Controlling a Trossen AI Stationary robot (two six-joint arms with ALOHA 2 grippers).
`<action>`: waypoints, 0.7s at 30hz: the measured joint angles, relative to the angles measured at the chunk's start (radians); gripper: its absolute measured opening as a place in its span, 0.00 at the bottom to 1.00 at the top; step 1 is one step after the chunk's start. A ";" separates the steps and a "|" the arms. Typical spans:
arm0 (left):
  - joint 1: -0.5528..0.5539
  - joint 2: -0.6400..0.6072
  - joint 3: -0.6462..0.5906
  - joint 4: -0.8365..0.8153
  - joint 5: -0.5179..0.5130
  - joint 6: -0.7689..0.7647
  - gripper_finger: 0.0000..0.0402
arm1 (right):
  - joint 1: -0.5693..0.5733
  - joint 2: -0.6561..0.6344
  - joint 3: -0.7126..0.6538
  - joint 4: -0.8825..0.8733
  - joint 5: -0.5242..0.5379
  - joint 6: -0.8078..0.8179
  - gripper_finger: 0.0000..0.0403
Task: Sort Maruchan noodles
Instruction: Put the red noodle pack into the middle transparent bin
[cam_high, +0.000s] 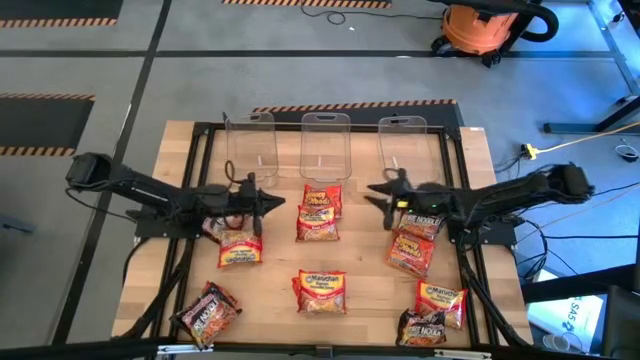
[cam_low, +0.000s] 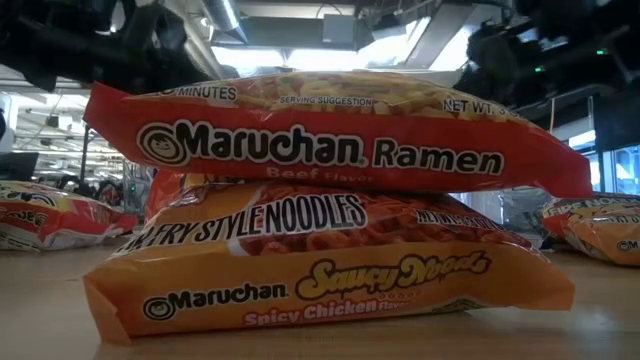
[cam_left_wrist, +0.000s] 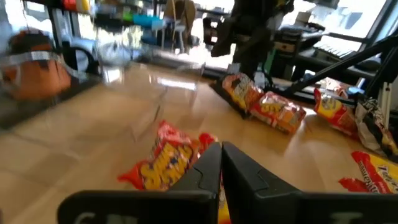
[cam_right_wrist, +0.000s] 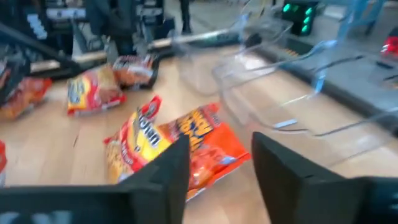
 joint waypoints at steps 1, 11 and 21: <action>0.000 0.019 0.002 0.000 0.000 -0.021 0.03 | 0.000 0.039 0.021 0.000 -0.014 -0.001 0.44; -0.001 0.144 0.002 -0.001 0.086 -0.154 0.14 | -0.004 0.415 0.290 -0.016 -0.182 -0.094 0.61; -0.001 0.196 0.002 0.000 0.127 -0.178 0.26 | -0.035 0.683 0.617 -0.267 -0.306 -0.120 0.60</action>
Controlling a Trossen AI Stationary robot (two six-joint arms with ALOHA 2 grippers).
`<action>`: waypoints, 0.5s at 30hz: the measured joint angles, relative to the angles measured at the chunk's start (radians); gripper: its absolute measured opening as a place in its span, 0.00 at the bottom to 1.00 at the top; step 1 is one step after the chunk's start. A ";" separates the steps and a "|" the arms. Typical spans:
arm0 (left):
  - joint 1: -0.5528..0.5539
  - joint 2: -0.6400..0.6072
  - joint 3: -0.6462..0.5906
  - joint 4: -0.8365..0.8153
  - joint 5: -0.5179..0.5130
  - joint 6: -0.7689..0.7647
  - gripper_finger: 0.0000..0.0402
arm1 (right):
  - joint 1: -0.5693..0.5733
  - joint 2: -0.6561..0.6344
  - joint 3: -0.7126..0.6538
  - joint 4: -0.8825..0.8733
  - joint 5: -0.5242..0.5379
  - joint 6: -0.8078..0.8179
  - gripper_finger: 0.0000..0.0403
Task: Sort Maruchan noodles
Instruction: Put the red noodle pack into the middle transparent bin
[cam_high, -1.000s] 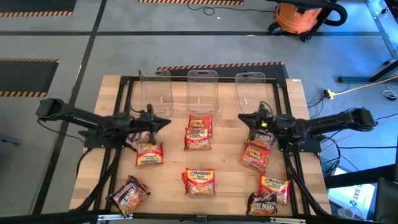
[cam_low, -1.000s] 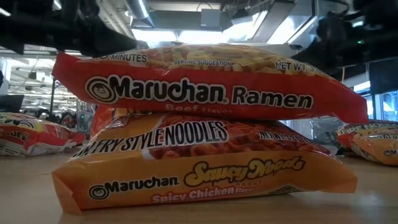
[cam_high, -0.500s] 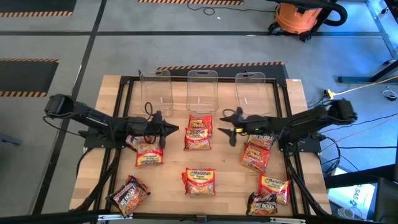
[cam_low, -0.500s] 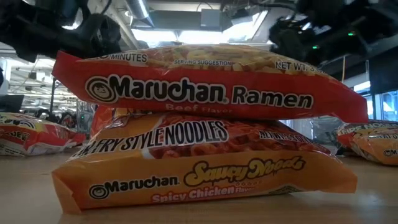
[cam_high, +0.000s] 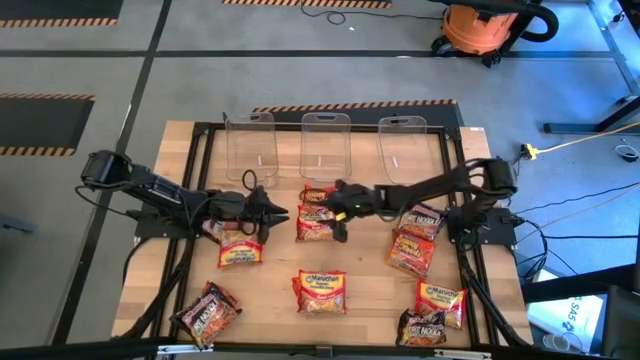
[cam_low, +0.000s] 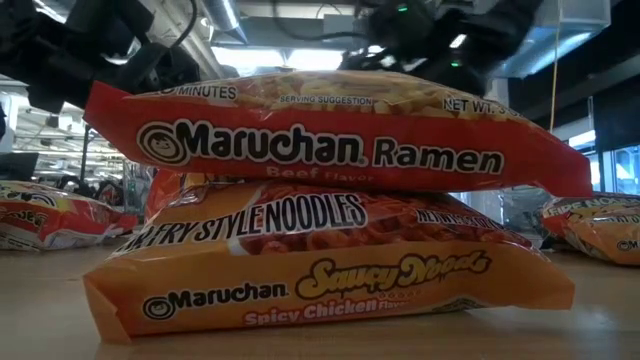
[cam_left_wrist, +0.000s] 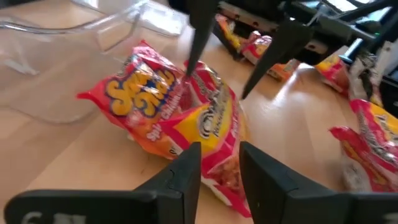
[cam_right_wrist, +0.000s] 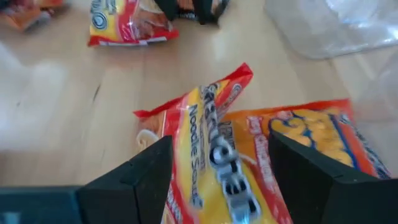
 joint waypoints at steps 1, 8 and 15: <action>0.000 0.000 0.000 0.000 0.011 0.000 0.27 | 0.000 0.013 0.027 -0.038 -0.003 0.000 0.60; -0.005 0.000 0.000 0.016 0.025 0.015 0.26 | -0.006 0.060 0.116 -0.175 -0.002 -0.001 0.60; -0.005 0.000 0.000 0.037 0.022 0.085 0.26 | -0.004 0.105 0.115 -0.177 -0.041 0.014 0.54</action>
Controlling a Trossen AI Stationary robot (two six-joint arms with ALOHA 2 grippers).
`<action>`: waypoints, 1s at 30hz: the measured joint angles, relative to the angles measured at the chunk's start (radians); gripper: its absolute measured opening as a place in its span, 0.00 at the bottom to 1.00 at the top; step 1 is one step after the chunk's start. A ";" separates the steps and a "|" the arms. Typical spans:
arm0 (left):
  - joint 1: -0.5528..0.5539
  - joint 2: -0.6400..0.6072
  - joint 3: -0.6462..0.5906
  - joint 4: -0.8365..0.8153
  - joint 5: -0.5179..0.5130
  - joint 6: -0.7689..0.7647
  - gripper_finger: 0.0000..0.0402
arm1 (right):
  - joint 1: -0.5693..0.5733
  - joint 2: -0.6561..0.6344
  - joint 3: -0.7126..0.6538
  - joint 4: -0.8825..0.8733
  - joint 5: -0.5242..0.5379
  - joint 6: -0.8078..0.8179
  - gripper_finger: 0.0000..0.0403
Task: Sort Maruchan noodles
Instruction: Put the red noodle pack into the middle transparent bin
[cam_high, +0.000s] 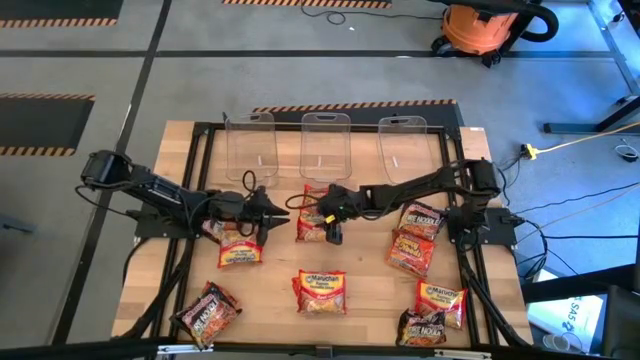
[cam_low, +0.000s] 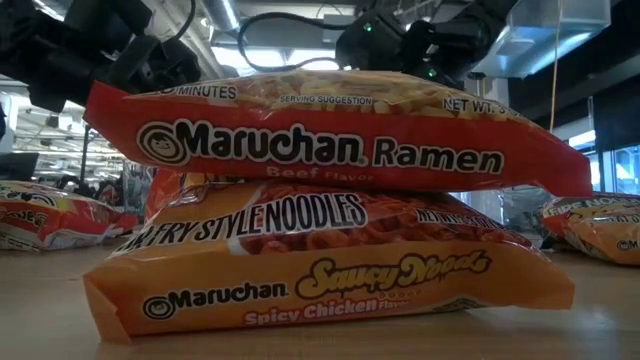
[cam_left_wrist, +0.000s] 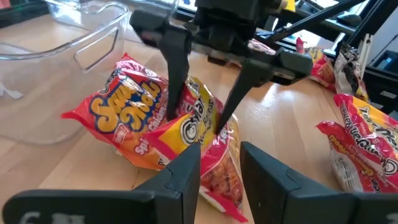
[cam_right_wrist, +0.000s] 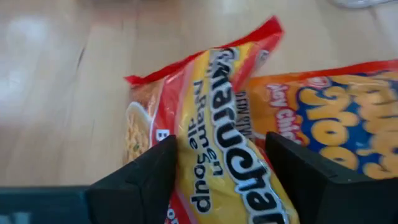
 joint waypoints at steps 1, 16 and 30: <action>0.000 0.000 0.000 0.000 0.000 0.000 0.26 | 0.000 0.001 0.000 -0.002 -0.010 -0.002 0.51; 0.001 0.000 0.000 0.015 -0.033 0.000 0.26 | 0.024 -0.034 -0.002 -0.019 0.013 -0.112 0.01; 0.000 0.000 0.000 0.077 -0.050 -0.001 0.26 | 0.066 -0.276 -0.007 -0.158 0.197 -0.292 0.00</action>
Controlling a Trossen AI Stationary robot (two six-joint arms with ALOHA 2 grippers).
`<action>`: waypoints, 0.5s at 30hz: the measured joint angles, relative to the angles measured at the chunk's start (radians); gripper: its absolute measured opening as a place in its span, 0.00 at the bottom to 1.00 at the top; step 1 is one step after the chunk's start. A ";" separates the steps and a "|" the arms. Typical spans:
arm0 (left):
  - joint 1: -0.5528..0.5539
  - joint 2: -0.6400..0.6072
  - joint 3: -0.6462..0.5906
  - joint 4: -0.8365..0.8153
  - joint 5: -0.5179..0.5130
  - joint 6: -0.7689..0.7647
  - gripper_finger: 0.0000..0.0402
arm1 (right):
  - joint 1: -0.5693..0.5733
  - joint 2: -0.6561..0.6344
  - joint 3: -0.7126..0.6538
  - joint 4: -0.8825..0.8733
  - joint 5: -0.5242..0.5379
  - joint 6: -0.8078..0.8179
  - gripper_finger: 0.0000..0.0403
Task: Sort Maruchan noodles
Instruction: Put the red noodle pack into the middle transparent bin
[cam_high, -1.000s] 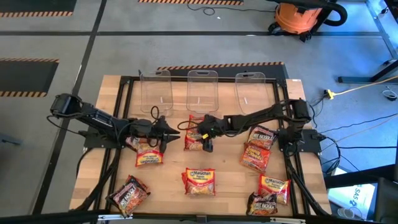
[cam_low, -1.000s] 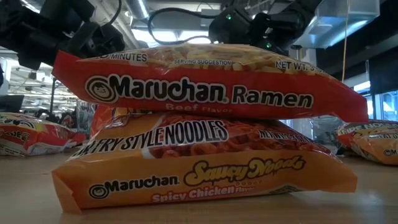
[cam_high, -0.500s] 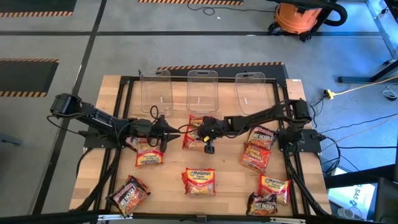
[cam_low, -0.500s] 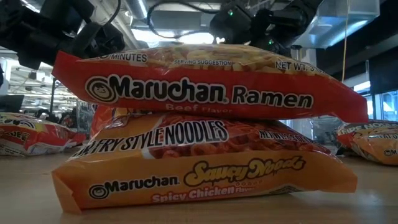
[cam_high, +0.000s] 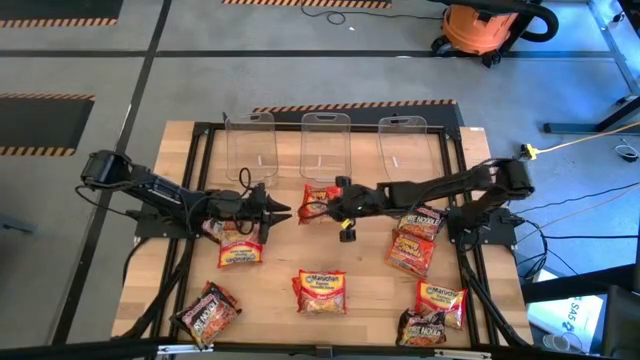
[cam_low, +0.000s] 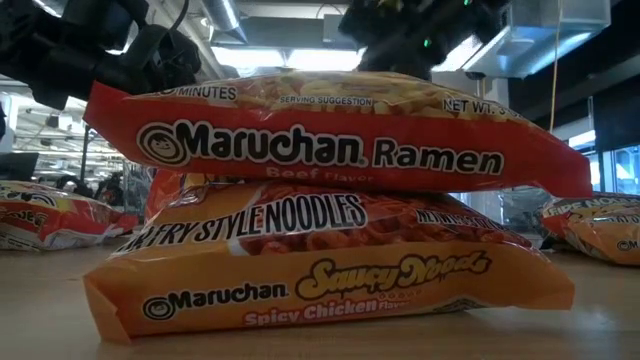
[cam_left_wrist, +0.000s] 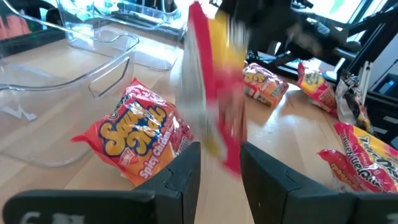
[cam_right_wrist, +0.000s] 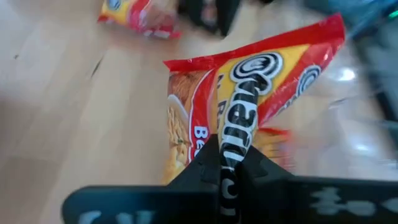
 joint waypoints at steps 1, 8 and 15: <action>0.000 0.000 0.000 0.001 0.000 0.001 0.26 | -0.002 -0.024 0.000 -0.008 0.020 -0.019 0.00; 0.000 0.000 0.000 0.000 -0.010 0.000 0.26 | -0.098 -0.134 0.001 0.002 0.097 -0.145 0.00; 0.000 0.000 0.000 -0.001 -0.042 0.000 0.26 | -0.263 -0.128 0.001 0.083 0.105 -0.302 0.00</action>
